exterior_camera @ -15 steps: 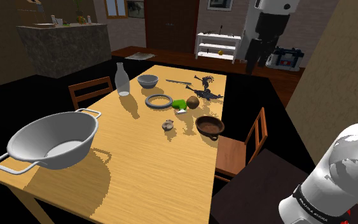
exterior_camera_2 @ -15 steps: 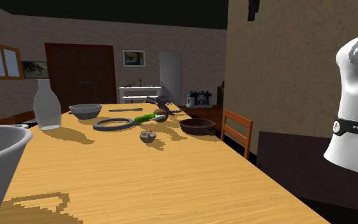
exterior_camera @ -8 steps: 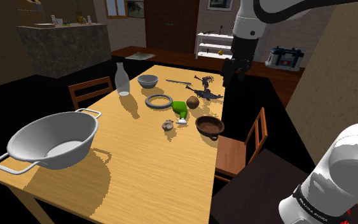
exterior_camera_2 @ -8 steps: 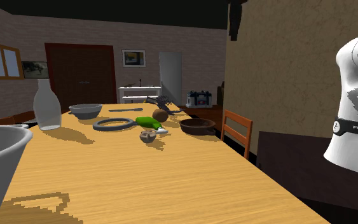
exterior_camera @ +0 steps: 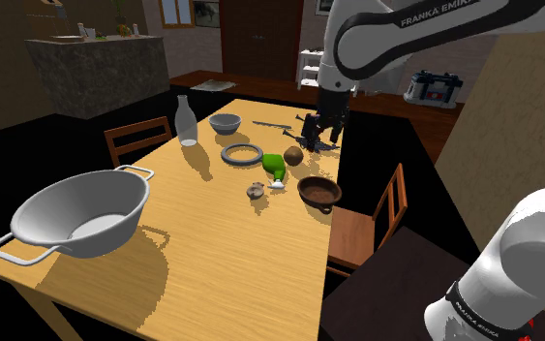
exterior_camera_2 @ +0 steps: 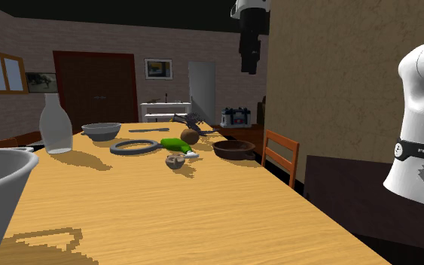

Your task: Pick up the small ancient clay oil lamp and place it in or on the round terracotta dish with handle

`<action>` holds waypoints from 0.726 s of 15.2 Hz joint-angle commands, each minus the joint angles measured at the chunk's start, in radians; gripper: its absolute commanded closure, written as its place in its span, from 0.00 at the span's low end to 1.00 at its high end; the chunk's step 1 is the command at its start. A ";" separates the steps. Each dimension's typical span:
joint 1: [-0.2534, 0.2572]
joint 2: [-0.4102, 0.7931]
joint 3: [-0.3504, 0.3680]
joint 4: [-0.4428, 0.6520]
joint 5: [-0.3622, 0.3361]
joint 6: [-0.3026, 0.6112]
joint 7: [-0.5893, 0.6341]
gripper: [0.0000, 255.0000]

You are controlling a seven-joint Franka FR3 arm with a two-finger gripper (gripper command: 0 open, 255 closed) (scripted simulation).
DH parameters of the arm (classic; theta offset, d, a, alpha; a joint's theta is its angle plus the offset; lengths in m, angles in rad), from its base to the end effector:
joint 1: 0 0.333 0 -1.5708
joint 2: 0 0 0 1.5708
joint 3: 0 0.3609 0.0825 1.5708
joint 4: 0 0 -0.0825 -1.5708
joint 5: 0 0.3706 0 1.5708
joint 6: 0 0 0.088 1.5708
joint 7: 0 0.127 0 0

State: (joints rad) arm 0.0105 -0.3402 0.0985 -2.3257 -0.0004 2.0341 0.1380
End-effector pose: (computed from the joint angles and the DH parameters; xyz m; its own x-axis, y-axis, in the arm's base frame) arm 0.4213 0.0493 0.5036 0.9981 -0.0329 0.0511 -0.0343 -0.9991 0.0264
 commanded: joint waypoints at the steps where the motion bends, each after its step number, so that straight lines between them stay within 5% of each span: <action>1: 0.000 0.071 0.011 0.011 0.001 0.060 0.028 0.00; 11: 0.001 0.447 0.031 0.181 -0.028 0.259 0.139 0.00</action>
State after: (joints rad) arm 0.0128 0.0598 0.1311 -2.1699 -0.0238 2.2718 0.2693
